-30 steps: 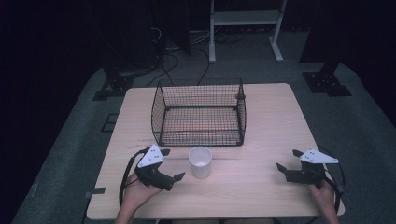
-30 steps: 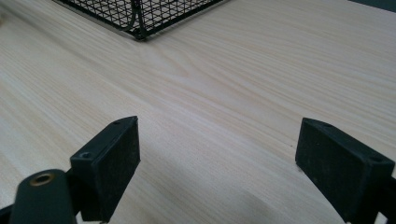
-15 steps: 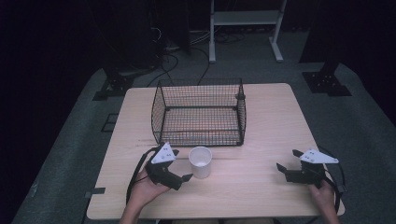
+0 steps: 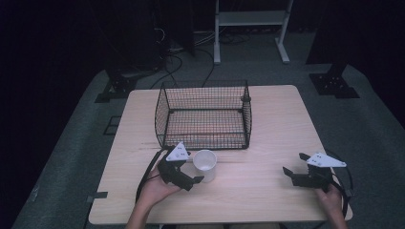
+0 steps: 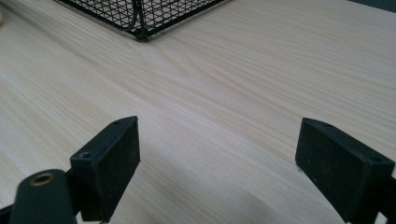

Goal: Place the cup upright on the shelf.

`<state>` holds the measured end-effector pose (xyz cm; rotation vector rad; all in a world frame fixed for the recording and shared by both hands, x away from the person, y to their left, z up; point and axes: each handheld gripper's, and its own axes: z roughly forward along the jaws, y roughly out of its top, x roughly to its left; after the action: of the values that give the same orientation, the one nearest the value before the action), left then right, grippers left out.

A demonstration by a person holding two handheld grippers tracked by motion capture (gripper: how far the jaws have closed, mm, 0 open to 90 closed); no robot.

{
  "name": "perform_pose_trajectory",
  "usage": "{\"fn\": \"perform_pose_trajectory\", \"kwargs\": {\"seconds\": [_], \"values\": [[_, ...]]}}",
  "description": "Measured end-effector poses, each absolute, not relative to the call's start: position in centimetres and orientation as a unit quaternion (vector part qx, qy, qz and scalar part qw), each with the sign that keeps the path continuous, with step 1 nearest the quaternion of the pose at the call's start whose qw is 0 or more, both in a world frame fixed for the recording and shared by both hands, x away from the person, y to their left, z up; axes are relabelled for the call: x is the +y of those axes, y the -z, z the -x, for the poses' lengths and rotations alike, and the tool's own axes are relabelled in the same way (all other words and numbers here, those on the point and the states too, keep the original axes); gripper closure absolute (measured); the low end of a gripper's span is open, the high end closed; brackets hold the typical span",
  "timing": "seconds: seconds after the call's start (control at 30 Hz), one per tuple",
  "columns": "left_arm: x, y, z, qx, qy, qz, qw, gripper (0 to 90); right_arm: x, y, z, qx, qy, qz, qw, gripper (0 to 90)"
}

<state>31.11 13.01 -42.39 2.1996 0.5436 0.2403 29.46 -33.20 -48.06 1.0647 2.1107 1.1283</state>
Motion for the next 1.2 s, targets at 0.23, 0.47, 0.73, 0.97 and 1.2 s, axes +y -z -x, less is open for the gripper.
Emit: {"fn": "perform_pose_trajectory", "kwargs": {"seconds": [0.23, 0.47, 0.73, 0.97, 1.2], "values": [[12.3, 42.4, -31.6, 0.213, -0.091, -0.882, 0.411, 2.3, -33.2, 48.1, -29.5, 0.779, -0.416, -0.393, 0.258, 13.1], [11.8, 42.7, -32.4, 0.217, -0.080, -0.887, 0.399, 2.3, -33.2, 48.1, -29.5, 0.779, -0.416, -0.393, 0.258, 13.1], [10.9, 43.0, -32.9, 0.216, -0.075, -0.893, 0.387, 2.4, -33.2, 48.1, -29.5, 0.778, -0.417, -0.393, 0.257, 13.1], [10.5, 43.5, -33.4, 0.216, -0.068, -0.897, 0.378, 9.0, -33.2, 48.1, -29.5, 0.779, -0.417, -0.392, 0.257, 13.1], [10.4, 43.4, -33.4, 0.207, -0.063, -0.898, 0.382, 20.9, -33.2, 48.0, -29.5, 0.778, -0.417, -0.393, 0.258, 13.1]]}}
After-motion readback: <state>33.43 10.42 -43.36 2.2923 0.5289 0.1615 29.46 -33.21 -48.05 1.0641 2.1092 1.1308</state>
